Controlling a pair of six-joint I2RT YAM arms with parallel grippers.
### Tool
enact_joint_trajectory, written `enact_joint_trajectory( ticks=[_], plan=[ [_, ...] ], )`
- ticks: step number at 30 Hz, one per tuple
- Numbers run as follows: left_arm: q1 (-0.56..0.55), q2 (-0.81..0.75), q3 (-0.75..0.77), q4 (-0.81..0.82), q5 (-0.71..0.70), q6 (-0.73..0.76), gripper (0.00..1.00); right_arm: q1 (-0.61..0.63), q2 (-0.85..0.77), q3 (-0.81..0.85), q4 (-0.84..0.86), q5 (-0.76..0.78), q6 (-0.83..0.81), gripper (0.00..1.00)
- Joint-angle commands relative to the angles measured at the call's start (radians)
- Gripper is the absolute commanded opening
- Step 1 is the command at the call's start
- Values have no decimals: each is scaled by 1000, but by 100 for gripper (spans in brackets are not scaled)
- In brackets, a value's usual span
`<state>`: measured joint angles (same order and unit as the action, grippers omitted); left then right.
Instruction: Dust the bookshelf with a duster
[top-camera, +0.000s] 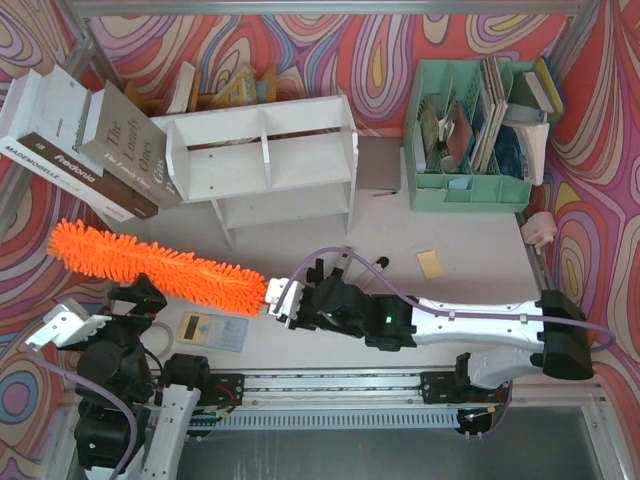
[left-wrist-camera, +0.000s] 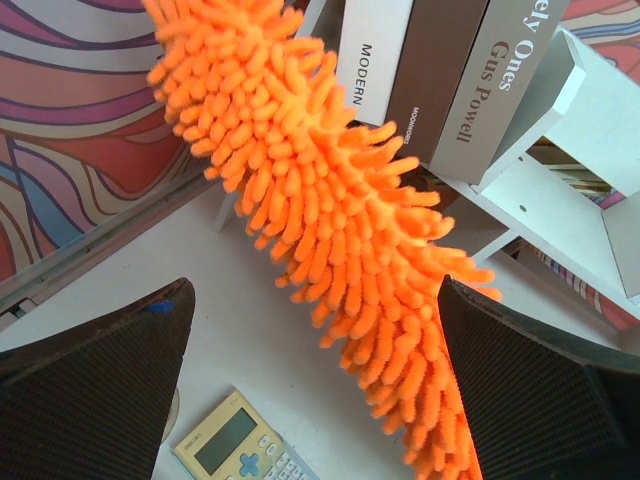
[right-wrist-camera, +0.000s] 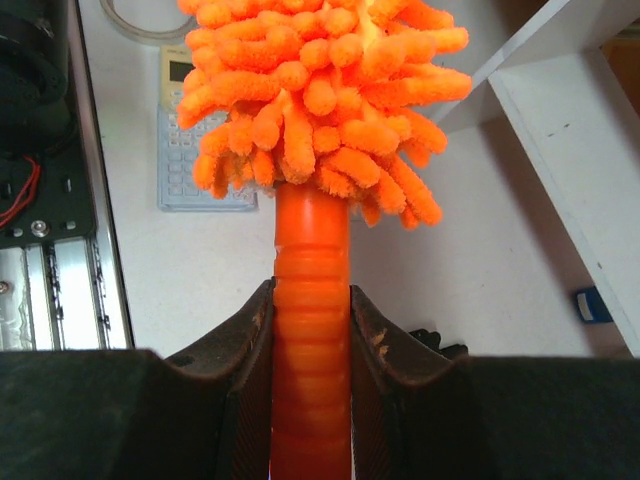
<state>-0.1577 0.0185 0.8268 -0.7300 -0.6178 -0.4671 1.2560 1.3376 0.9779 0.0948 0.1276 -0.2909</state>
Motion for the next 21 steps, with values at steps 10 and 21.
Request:
enact_joint_trajectory(
  ticks=[10, 21],
  plan=[
    [-6, -4, -18, 26, 7, 4, 98, -3, -36, -124, -14, 82, 104, 0],
    [-6, 1, -20, 26, 6, 2, 99, -4, -382, -168, -204, 89, 44, 0]
  ],
)
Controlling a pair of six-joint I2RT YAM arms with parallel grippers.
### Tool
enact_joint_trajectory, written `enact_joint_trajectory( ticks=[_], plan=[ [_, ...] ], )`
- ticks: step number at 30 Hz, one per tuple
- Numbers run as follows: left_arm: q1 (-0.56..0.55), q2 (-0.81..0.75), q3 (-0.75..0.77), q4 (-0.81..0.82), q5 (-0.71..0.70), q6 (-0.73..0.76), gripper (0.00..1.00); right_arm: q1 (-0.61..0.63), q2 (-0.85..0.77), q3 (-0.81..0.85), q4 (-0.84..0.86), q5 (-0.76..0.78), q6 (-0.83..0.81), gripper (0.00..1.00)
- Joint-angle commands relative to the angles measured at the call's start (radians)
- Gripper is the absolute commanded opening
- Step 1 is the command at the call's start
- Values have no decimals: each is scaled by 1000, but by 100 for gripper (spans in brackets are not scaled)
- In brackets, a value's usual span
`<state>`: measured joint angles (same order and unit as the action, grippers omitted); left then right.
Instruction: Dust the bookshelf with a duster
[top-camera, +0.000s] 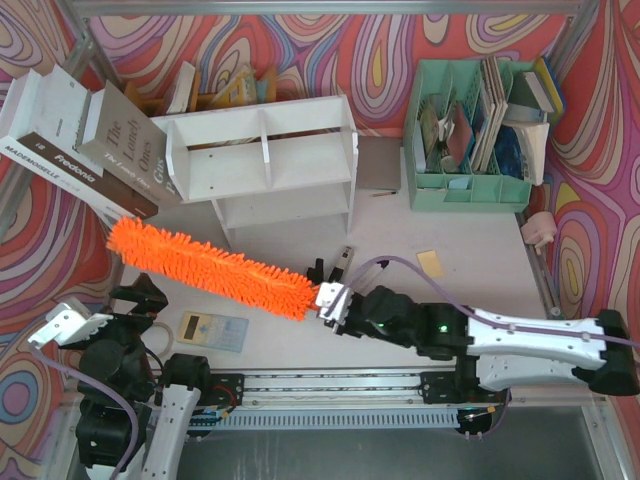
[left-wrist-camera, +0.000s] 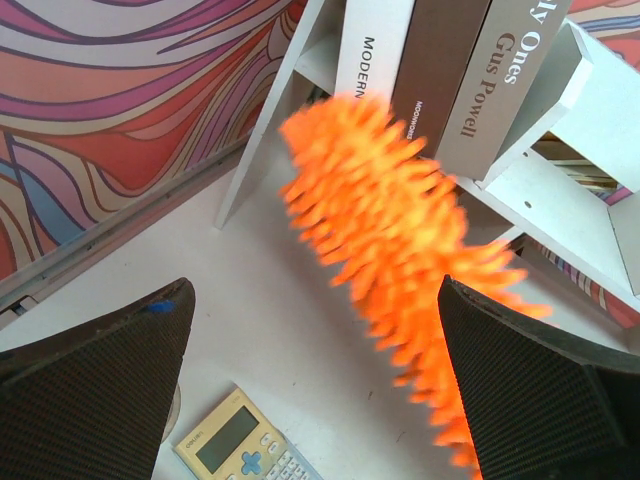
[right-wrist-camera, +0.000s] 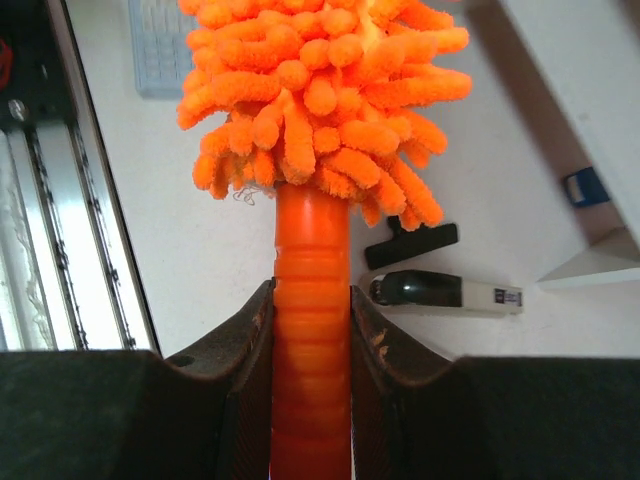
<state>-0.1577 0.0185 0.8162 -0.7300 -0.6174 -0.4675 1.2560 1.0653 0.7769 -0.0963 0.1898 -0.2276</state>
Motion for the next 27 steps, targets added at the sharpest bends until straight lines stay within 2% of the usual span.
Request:
enact_joint_trajectory(
  ticks=[1, 7, 12, 17, 20, 27],
  plan=[
    [-6, 3, -10, 26, 5, 3, 99, -4, -130, 39, -21, 21, -23, 0],
    [-5, 6, -11, 25, 9, 1, 99, -4, -183, 76, 14, 50, -42, 0],
    [-5, 10, -11, 24, 14, 1, 99, -4, -58, 141, 6, 264, -36, 0],
    [-5, 14, -12, 27, 16, 1, 99, -6, -4, 114, 38, 250, -16, 0],
    [-5, 14, -11, 25, 15, 0, 99, -5, -4, 96, -3, 222, 6, 0],
    [-5, 20, -12, 29, 20, -1, 98, -5, -131, -2, -62, 171, 32, 0]
  ],
)
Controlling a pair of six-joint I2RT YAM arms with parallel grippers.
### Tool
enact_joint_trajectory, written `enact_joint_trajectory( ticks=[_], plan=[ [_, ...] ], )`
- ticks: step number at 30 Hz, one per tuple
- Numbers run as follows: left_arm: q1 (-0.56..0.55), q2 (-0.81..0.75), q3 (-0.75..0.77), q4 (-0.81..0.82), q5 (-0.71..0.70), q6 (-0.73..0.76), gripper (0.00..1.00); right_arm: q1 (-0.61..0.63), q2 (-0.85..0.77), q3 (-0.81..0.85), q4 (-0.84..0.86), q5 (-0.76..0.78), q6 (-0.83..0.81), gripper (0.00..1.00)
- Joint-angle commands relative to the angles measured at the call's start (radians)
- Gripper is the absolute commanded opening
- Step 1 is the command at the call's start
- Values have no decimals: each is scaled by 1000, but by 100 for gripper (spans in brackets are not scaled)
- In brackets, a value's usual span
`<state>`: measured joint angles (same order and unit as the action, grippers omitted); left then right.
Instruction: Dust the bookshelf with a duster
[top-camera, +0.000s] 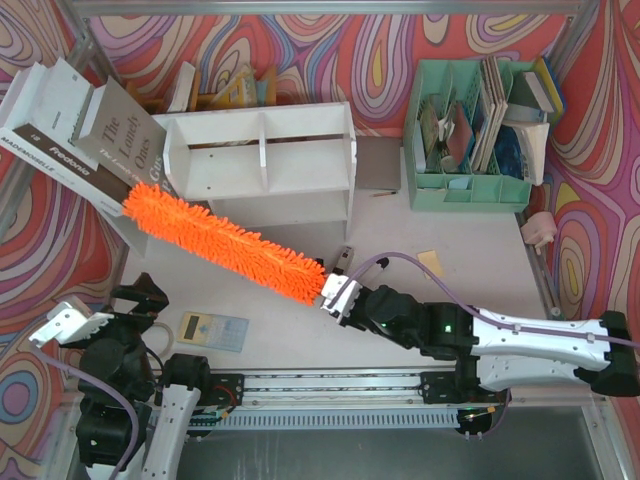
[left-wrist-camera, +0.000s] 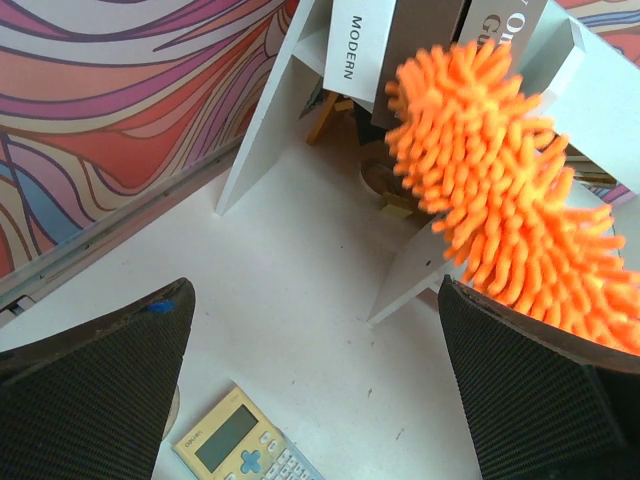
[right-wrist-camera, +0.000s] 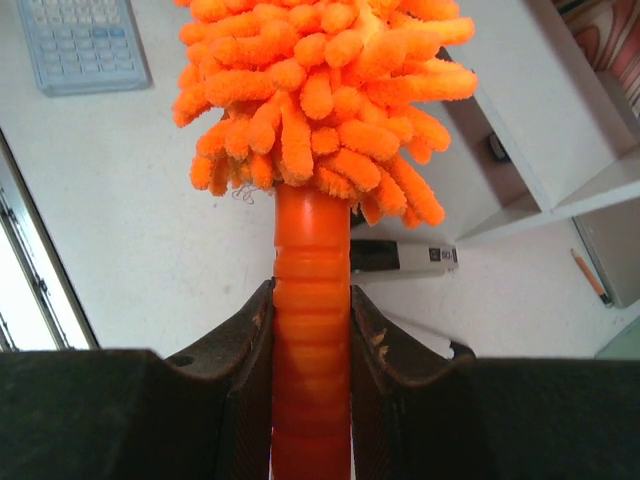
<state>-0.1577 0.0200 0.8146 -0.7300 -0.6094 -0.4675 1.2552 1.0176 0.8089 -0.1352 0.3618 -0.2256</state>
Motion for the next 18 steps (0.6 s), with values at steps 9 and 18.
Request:
enact_joint_trajectory(
  ticks=[9, 18],
  plan=[
    [-5, 28, -12, 27, 15, -9, 99, -4, -208, -43, -56, 24, -2, 0],
    [-5, 35, -11, 24, 14, -13, 99, -4, -250, -5, 70, 74, -68, 0]
  ],
)
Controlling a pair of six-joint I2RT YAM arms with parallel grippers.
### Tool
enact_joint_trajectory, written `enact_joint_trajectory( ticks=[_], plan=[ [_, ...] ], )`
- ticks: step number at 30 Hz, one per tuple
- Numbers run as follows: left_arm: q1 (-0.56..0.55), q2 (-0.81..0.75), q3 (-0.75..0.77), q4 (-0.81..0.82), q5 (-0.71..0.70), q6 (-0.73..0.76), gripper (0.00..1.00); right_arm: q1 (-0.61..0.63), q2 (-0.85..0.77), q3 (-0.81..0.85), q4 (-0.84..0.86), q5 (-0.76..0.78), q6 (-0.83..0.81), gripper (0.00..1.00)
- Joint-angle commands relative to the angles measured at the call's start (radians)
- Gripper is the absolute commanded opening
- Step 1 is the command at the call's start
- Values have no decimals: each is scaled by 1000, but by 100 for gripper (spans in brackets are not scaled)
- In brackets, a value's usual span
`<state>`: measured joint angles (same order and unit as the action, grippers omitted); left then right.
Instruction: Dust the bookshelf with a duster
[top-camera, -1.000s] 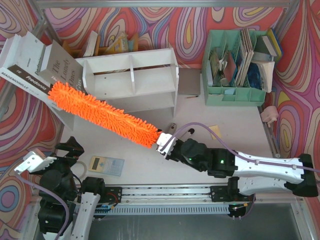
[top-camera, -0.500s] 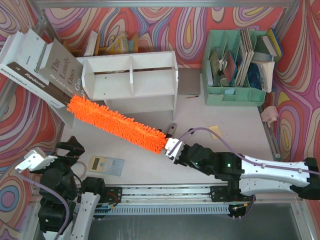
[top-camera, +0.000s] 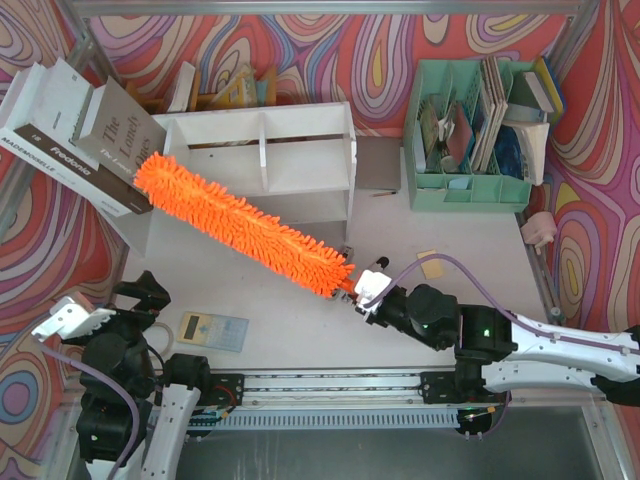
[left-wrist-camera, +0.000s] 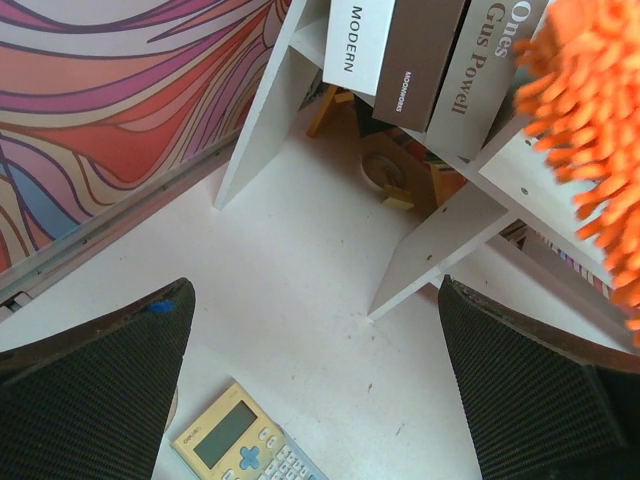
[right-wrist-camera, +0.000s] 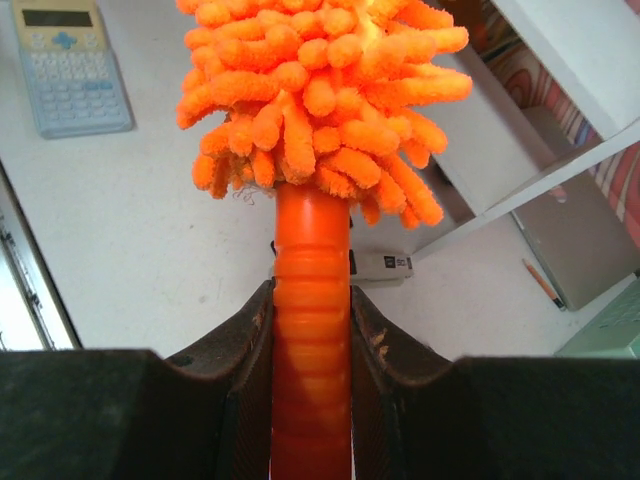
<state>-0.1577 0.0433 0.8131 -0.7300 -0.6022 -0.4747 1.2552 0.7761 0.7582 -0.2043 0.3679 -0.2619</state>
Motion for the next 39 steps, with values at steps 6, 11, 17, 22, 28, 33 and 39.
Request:
enact_joint_trajectory(
  ticks=[6, 11, 17, 22, 28, 33, 39],
  plan=[
    [-5, 13, -9, 23, 7, -5, 99, -5, 37, 44, 107, 148, -2, 0],
    [-5, 14, -11, 23, 8, -8, 98, -4, 24, -2, 61, 149, 89, 0],
    [-5, 15, -11, 25, 9, -11, 99, -5, -9, -30, -5, 135, 157, 0],
    [-5, 16, -12, 24, 9, -12, 98, -5, -75, -11, 47, 169, 139, 0],
    [-5, 16, -12, 24, 9, -12, 99, -4, -53, 74, 157, 220, 144, 0],
    [-5, 16, -12, 24, 10, -15, 98, -4, 178, 313, 61, 333, 275, 0],
    [-5, 9, -12, 21, 6, -16, 99, -5, 563, 738, -227, 385, 475, 0]
  ],
)
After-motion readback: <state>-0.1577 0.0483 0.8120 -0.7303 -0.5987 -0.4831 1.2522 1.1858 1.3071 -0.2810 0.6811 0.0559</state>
